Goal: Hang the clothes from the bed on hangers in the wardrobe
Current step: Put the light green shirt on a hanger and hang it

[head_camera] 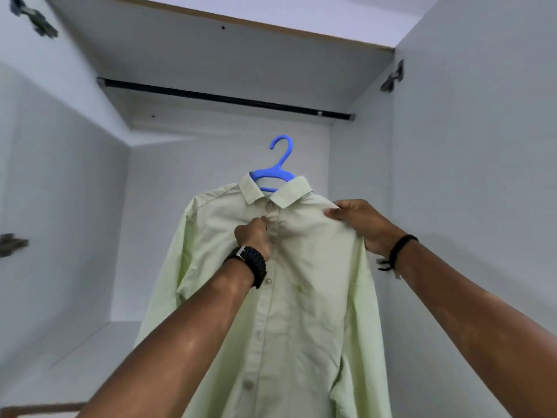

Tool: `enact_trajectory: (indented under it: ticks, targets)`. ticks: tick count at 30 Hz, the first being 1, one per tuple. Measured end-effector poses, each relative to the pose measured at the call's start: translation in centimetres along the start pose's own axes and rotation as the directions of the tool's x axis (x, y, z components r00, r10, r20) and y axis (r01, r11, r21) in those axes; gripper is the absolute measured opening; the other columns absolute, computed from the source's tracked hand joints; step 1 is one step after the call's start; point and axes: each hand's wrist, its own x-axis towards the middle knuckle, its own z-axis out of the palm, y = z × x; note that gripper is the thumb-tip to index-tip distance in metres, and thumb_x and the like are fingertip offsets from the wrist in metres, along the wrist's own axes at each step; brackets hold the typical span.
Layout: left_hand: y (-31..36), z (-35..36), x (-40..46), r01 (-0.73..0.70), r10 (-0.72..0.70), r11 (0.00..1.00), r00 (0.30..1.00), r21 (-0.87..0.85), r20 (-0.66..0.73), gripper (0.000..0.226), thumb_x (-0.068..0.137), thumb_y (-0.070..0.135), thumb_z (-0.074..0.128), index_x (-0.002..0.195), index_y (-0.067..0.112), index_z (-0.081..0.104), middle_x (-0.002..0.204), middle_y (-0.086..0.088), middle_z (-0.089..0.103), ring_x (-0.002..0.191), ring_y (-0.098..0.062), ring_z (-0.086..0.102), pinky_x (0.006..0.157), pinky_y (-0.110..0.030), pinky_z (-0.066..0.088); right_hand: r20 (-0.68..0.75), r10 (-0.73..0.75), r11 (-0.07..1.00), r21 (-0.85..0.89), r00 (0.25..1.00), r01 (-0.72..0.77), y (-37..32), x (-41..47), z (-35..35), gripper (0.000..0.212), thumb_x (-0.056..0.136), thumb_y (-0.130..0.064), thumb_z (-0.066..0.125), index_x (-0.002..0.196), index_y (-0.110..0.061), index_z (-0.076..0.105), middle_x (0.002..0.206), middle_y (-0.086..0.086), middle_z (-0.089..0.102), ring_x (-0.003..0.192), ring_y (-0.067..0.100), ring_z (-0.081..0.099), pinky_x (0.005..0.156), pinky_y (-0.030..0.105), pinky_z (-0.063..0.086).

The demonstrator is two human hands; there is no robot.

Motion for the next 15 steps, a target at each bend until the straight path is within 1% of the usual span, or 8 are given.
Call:
enact_trajectory:
  ticks: [1,3,6,8,10,12,13,15]
  targets:
    - [-0.8,1.1,0.4,0.011,-0.011,1.000,1.000,-0.022,-0.014,0.007,0.089,0.006,0.060,0.090,0.003,0.053,0.081,-0.005,0.055,0.071,-0.023,0.051,0.057,-0.024,0.042,0.003,0.022,0.999,0.033,1.000,-0.022,0.3,0.6,-0.9,0.025,0.090,-0.006,0.060,0.112,0.007,0.064,0.089,0.013,0.068,0.067,0.017,0.066,0.062,0.022,0.055]
    - [-2.6,3.4,1.6,0.060,-0.060,0.995,0.998,-0.079,-0.002,0.025,0.089,0.008,0.061,0.072,0.010,0.043,0.073,0.002,0.048,0.063,-0.021,0.045,0.048,-0.023,0.033,0.023,0.036,0.997,0.073,0.999,-0.037,0.9,2.0,-3.0,0.024,0.089,-0.001,0.056,0.111,0.004,0.065,0.088,0.012,0.070,0.066,0.019,0.068,0.061,0.023,0.056]
    - [-4.6,6.3,4.0,0.053,-0.048,0.992,0.998,-0.111,0.049,0.029,0.090,0.004,0.059,0.069,0.012,0.041,0.069,0.003,0.050,0.051,-0.016,0.046,0.043,-0.022,0.036,0.032,-0.016,1.000,-0.009,0.999,0.016,2.1,4.5,-5.7,0.027,0.088,0.005,0.052,0.108,-0.004,0.067,0.089,0.010,0.071,0.071,0.021,0.069,0.063,0.026,0.058]
    - [-5.9,8.3,6.0,0.022,-0.011,0.989,0.997,-0.149,0.078,0.029,0.088,-0.001,0.058,0.067,0.010,0.041,0.050,-0.001,0.053,0.031,-0.010,0.047,0.033,-0.015,0.032,-0.035,-0.076,0.990,-0.122,0.997,0.071,3.2,6.8,-7.1,0.028,0.089,0.005,0.052,0.111,-0.005,0.066,0.090,0.009,0.070,0.070,0.019,0.067,0.060,0.023,0.056]
    - [-6.6,10.7,8.2,-0.033,0.053,0.981,0.994,-0.189,0.100,0.029,0.087,-0.004,0.059,0.066,0.008,0.042,0.029,0.005,0.044,0.020,-0.004,0.035,0.030,-0.010,0.028,-0.133,-0.168,0.966,-0.219,0.977,0.137,3.9,9.7,-8.3,0.023,0.090,0.003,0.055,0.110,-0.002,0.066,0.089,0.009,0.068,0.070,0.016,0.063,0.058,0.019,0.054]
    - [-7.0,13.0,10.7,-0.119,0.144,0.977,0.981,-0.178,0.131,0.027,0.087,-0.004,0.060,0.066,0.007,0.047,0.030,0.006,0.045,0.026,-0.006,0.040,0.033,-0.013,0.033,-0.233,-0.275,0.938,-0.277,0.933,0.208,4.6,12.6,-9.5,0.016,0.089,0.000,0.058,0.102,0.001,0.068,0.090,0.011,0.065,0.075,0.019,0.061,0.065,0.022,0.052]
    - [-7.2,14.0,12.3,-0.202,0.223,0.969,0.962,-0.139,0.157,0.025,0.087,-0.003,0.061,0.066,0.006,0.051,0.039,0.001,0.051,0.035,-0.010,0.046,0.040,-0.018,0.039,-0.281,-0.319,0.925,-0.301,0.905,0.233,5.0,14.1,-10.2,0.013,0.089,-0.002,0.059,0.098,0.000,0.068,0.092,0.012,0.065,0.080,0.021,0.060,0.071,0.027,0.052]
    - [-7.6,15.7,15.5,-0.417,0.400,0.909,0.886,0.025,0.235,0.012,0.087,0.001,0.064,0.076,0.002,0.057,0.068,-0.008,0.058,0.062,-0.021,0.054,0.063,-0.028,0.047,-0.356,-0.390,0.898,-0.350,0.849,0.266,5.4,17.0,-11.1,0.008,0.088,-0.007,0.062,0.093,-0.006,0.069,0.094,0.009,0.066,0.087,0.021,0.060,0.079,0.032,0.049]
